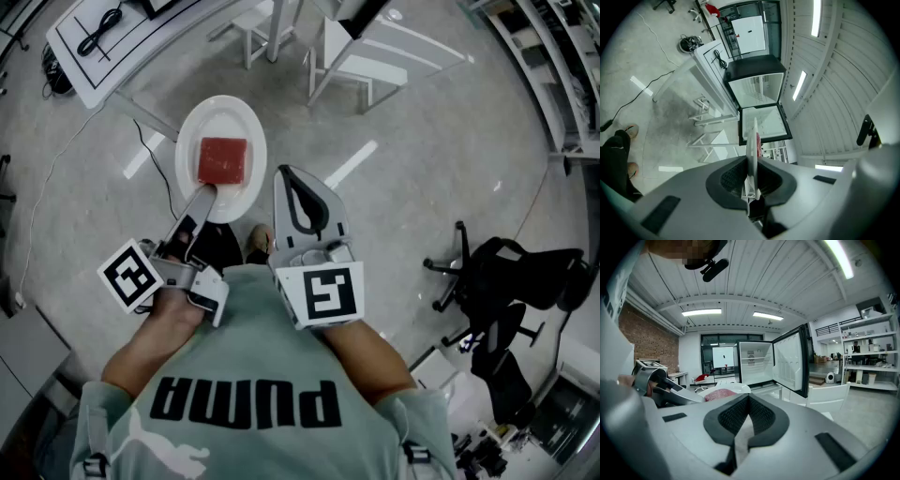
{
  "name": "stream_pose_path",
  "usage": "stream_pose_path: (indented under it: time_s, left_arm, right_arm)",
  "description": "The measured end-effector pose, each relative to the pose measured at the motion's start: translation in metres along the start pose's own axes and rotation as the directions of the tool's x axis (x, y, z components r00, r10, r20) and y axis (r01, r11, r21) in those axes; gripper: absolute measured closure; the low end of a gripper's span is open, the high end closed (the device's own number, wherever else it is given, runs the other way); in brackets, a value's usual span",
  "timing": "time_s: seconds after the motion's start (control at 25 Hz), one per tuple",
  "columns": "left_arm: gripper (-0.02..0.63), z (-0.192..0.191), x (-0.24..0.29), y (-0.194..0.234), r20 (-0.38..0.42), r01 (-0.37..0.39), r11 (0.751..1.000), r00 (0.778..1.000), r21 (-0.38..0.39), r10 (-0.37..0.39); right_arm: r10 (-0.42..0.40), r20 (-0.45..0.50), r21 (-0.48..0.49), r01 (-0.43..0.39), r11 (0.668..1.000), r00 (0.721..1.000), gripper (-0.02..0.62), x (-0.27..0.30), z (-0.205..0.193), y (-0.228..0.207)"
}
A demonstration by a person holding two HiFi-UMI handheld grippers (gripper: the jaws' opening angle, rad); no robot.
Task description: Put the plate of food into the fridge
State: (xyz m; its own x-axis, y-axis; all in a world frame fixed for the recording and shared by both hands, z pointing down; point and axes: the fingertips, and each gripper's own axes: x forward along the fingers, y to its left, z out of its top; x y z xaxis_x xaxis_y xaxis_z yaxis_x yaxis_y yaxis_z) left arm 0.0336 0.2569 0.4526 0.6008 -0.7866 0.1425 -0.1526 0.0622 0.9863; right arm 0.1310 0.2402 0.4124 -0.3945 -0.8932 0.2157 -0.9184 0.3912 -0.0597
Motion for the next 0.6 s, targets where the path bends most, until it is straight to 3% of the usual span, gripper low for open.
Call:
stream_pose_path:
  time_s: [0.6]
  left_arm:
    - [0.574,-0.0043,-0.0104,-0.0004,0.007,-0.005,1.0,1.0,-0.006,0.005]
  right_arm:
    - [0.014,-0.012,0.026,-0.014,1.0,1.0,0.591,-0.0069,-0.0051,0.0035]
